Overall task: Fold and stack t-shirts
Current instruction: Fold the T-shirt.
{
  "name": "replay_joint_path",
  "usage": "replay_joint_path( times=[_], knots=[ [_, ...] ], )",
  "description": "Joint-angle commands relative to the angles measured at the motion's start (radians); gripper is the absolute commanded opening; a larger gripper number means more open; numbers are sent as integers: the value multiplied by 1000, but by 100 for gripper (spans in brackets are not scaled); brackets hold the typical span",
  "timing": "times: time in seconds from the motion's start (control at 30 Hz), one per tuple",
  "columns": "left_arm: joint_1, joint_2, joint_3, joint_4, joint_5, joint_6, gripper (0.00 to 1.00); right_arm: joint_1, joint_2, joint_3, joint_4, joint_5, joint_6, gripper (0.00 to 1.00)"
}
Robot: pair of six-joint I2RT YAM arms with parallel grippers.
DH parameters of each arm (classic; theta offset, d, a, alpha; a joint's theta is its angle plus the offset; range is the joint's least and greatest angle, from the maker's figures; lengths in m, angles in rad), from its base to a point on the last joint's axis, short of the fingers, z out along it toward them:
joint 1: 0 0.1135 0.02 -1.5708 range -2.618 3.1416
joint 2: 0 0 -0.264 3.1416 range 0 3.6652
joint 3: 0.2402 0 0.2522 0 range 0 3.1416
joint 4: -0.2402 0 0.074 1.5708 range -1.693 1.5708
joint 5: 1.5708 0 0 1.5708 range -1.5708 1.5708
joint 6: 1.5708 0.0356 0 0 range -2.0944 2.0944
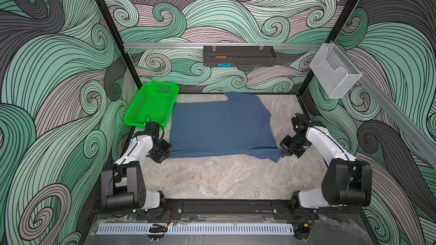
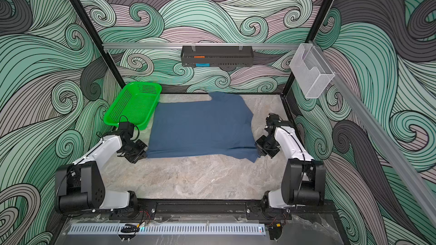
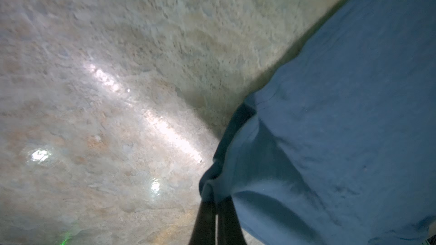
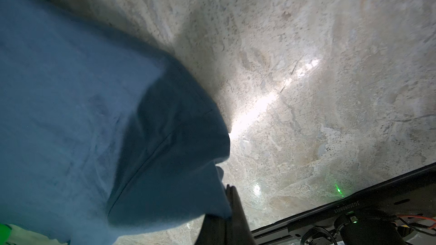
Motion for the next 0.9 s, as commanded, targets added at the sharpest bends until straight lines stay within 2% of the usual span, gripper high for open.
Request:
replay_joint_path(
  times=[0.0,0.2,0.5,0.87],
  knots=[
    [15,16,69,-16,-1,-20,0,-27,-1,24,4,11,8,0],
    [15,74,127,-12,10,-35,0,-26,14,110,-1,-14,27,0],
    [16,187,236,18,27,-59,0,-26,116,238,16,-42,50,0],
    [15,442,430,22,62,-54,0,-4,331,407,27,-61,64,0]
  ],
)
